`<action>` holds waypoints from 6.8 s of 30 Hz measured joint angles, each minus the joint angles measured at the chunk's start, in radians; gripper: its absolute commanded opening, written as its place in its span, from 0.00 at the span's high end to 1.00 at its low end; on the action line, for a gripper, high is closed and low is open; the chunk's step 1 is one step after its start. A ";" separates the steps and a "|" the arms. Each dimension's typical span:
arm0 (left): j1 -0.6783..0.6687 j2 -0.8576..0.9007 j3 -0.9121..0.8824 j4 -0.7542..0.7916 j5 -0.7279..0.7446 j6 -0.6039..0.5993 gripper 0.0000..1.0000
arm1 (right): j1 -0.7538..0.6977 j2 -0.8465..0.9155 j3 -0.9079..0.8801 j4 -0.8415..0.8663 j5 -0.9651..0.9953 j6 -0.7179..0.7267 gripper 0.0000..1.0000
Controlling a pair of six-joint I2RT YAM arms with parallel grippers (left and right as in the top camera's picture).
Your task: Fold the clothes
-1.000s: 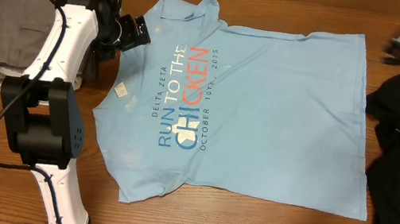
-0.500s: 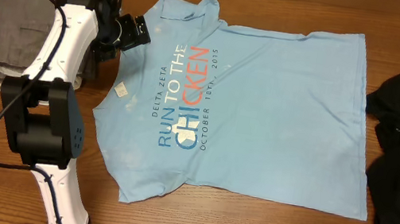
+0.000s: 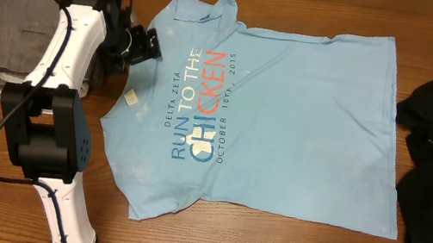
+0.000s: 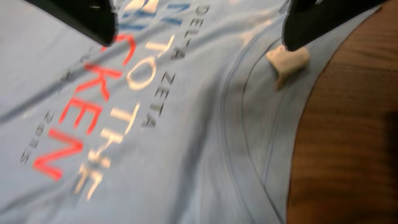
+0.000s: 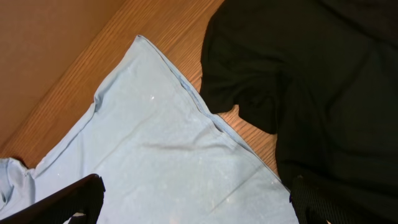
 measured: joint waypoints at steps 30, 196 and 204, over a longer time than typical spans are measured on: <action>-0.349 -0.540 0.005 -0.316 -0.329 -0.136 0.80 | 0.000 0.000 0.000 0.000 -0.002 0.000 0.00; -0.757 -0.628 -0.932 0.108 -0.473 0.372 0.28 | 0.000 0.000 0.000 0.000 -0.003 0.001 0.00; -0.757 -0.622 -0.951 0.116 -0.460 0.295 0.35 | 0.000 0.000 0.000 0.000 -0.003 0.001 0.00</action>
